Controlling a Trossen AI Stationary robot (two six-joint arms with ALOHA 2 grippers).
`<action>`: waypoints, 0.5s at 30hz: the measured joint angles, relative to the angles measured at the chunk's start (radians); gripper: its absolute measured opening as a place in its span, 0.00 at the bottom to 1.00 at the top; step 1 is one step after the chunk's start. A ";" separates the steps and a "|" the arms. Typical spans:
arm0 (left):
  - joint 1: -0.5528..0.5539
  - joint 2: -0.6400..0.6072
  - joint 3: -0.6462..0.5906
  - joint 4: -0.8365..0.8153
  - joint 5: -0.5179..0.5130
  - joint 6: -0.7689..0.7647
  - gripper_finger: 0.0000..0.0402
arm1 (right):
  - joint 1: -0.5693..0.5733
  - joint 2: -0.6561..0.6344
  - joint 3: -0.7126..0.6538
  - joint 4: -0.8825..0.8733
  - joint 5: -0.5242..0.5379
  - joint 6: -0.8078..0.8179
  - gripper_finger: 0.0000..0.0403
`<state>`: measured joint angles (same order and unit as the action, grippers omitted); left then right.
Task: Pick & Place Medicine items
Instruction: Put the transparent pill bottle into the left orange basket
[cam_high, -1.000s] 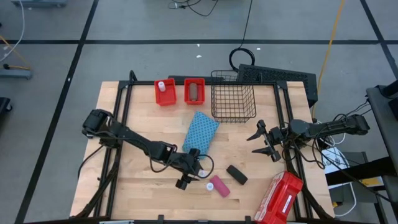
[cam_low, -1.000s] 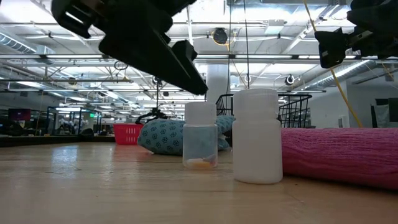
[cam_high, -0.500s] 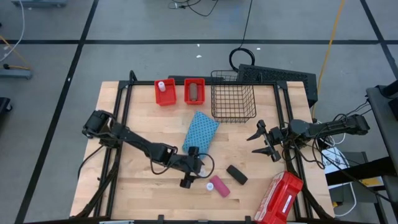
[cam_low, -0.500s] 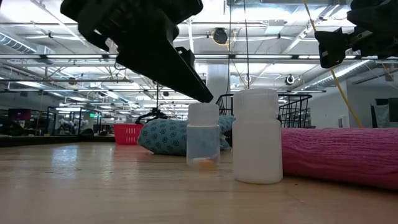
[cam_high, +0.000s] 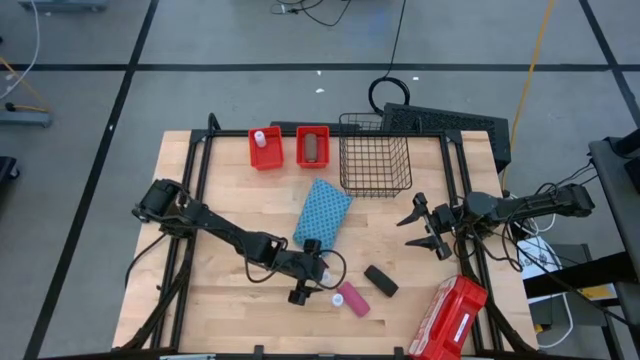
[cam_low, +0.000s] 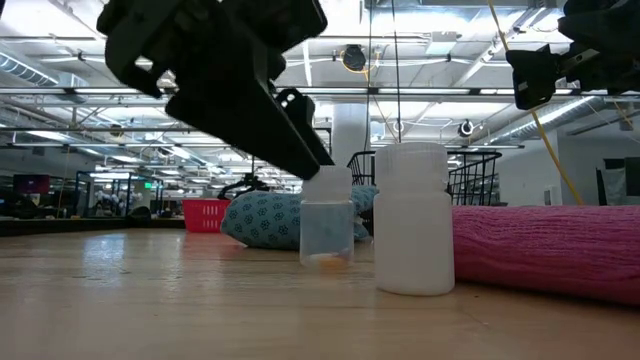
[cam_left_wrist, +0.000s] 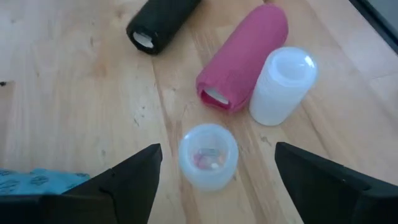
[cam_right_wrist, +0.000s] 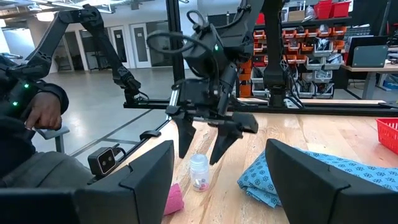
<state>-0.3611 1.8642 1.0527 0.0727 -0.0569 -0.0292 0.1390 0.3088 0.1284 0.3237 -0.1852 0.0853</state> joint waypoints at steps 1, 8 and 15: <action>0.001 0.008 0.000 0.009 0.003 0.000 0.77 | 0.000 0.000 0.000 0.000 0.000 0.000 0.60; 0.001 0.016 0.000 0.015 0.003 0.010 0.71 | 0.000 0.000 0.000 -0.001 0.000 0.000 0.60; 0.007 0.016 0.000 0.042 0.003 0.024 0.66 | 0.000 0.000 0.000 0.000 0.000 0.000 0.60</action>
<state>-0.3538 1.8797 1.0527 0.1142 -0.0544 -0.0055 0.1390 0.3088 0.1284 0.3233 -0.1852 0.0853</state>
